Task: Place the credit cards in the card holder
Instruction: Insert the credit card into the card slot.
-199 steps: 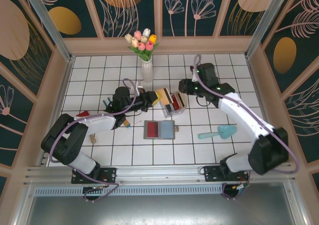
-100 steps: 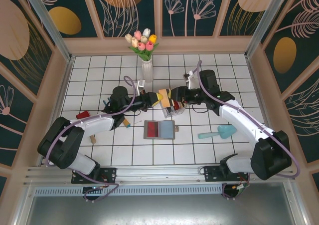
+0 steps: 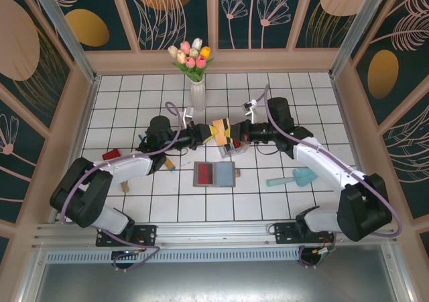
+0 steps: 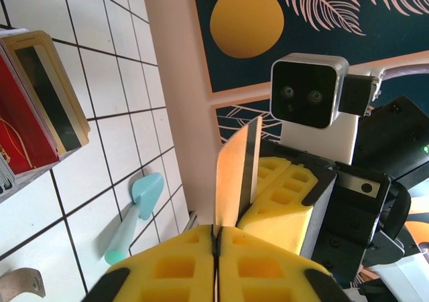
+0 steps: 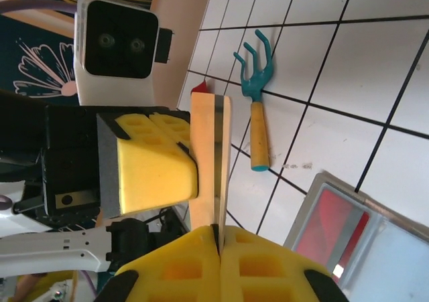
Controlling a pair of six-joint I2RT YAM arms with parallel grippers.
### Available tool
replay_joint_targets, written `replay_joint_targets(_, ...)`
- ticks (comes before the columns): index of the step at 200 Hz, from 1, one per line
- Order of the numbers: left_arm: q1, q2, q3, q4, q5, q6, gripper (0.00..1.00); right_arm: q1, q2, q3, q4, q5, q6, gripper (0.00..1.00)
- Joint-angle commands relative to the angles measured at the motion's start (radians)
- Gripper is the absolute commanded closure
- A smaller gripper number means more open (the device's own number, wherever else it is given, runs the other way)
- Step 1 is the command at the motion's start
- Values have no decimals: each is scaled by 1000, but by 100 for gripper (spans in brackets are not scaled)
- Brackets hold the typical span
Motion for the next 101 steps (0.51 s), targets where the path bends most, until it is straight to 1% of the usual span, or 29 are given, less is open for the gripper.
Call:
replay_joint_targets(1, -9, -21, -1, 84, 25, -7, 83, -3, -28, -37, 32, 59, 15, 100)
replay_joint_targets(34, -11, -26, -30, 171, 30, -49, 83, -16, -31, -94, 116, 47, 88, 99)
replay_joint_targets(64, -11, -27, -42, 210, 43, -65, 87, -13, -37, -120, 155, 55, 121, 98)
replay_joint_targets(79, -11, -29, -43, 210, 51, -60, 92, -14, -36, -137, 190, 41, 146, 97)
replay_joint_targets(93, -11, -35, -48, 209, 49, -57, 97, -14, -35, -139, 179, 51, 145, 90)
replay_joint_targets(101, -11, -38, -52, 203, 45, -54, 98, -17, -41, -133, 139, 99, 133, 88)
